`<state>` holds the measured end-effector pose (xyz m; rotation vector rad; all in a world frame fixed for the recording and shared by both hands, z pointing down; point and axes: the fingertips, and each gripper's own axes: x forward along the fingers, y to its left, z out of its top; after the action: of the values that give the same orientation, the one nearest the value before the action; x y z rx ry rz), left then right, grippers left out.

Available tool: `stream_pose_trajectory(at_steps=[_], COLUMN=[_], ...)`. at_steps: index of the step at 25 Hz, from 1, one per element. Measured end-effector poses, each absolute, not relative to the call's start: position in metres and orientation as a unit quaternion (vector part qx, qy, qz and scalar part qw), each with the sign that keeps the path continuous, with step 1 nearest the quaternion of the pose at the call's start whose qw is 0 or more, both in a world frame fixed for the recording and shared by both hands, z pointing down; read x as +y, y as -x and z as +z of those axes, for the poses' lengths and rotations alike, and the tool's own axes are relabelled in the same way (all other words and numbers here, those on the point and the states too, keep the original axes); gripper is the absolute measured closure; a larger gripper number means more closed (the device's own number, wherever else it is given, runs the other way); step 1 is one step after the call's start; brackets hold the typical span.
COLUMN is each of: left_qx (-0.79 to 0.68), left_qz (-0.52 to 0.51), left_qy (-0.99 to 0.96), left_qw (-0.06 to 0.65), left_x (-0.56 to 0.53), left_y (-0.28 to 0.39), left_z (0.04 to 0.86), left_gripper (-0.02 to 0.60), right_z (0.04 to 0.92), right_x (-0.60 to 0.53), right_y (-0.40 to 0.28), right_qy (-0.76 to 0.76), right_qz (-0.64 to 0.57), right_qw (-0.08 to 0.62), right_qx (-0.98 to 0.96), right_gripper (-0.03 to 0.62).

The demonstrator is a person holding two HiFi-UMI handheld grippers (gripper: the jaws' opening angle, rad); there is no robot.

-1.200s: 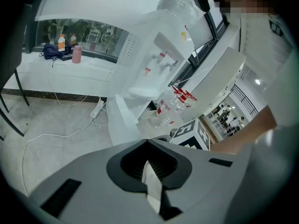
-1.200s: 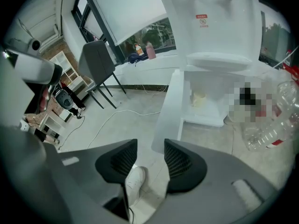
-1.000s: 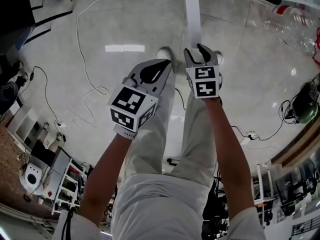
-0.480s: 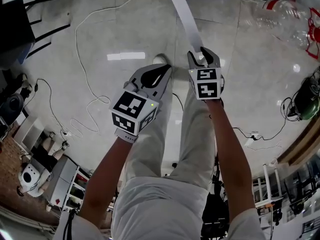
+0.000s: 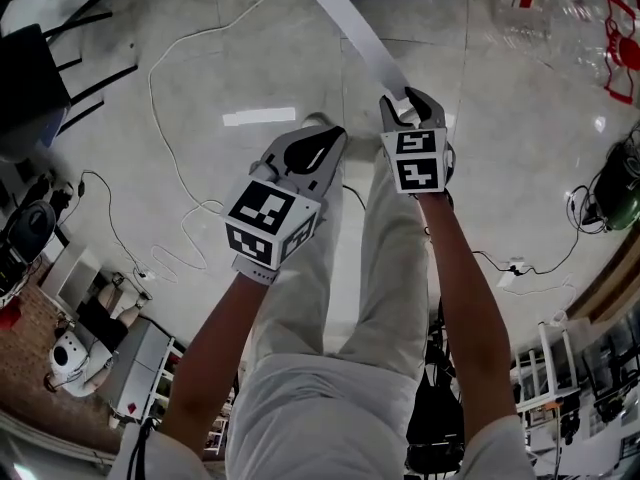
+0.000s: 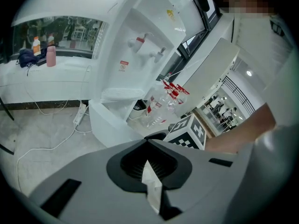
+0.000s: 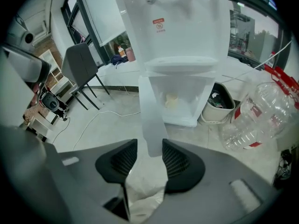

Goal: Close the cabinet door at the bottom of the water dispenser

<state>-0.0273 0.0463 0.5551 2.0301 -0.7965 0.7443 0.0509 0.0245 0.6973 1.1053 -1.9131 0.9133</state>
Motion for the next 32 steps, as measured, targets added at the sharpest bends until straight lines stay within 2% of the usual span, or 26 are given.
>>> stream_pose_trajectory(at_steps=[7,32], left_qx=[-0.307,-0.287], left_qz=[0.302,0.313], left_qy=[-0.807,-0.816], left_qw=[0.404,0.393], left_x=[0.038,-0.001], left_y=[0.008,-0.058], left_z=[0.553,0.557], left_gripper=[0.575,0.575], right_z=[0.697,0.697], right_x=[0.007,-0.083], right_y=[-0.077,-0.147], right_qy=[-0.445,-0.47], right_qz=[0.349,0.31], right_qw=[0.372,0.368], right_qx=[-0.737,-0.74], right_gripper=[0.442,0.457])
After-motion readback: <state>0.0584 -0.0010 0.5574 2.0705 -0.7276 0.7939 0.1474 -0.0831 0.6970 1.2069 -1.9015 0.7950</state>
